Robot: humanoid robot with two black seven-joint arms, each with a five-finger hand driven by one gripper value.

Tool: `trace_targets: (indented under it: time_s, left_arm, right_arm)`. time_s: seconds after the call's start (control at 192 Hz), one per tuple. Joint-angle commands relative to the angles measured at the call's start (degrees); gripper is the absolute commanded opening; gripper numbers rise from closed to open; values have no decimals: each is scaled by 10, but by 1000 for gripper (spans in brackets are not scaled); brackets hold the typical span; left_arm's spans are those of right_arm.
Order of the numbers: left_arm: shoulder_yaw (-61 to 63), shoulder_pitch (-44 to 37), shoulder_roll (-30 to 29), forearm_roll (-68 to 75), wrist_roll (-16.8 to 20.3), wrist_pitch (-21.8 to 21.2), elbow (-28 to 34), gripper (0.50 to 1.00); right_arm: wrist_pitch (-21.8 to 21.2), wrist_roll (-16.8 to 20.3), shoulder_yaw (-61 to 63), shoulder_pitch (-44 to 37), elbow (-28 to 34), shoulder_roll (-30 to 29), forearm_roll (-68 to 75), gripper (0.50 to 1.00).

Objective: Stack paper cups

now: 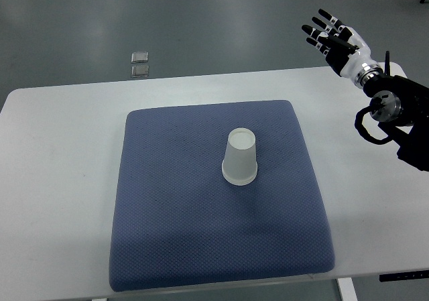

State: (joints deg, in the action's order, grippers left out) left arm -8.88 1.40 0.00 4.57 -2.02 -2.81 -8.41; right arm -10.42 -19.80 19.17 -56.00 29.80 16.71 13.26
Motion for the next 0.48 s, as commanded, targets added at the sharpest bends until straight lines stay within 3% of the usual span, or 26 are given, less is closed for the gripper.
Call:
trace_targets:
  time_s: [0.0,0.47]
  left_arm:
    - [0,0,0,0,0,0,0,1000]
    - [0,0,0,0,0,0,0,1000]
  right_arm:
    - [1,-2,2,4,-1,1,-1,913]
    - [2,-5,4,11,-3,0,1,913]
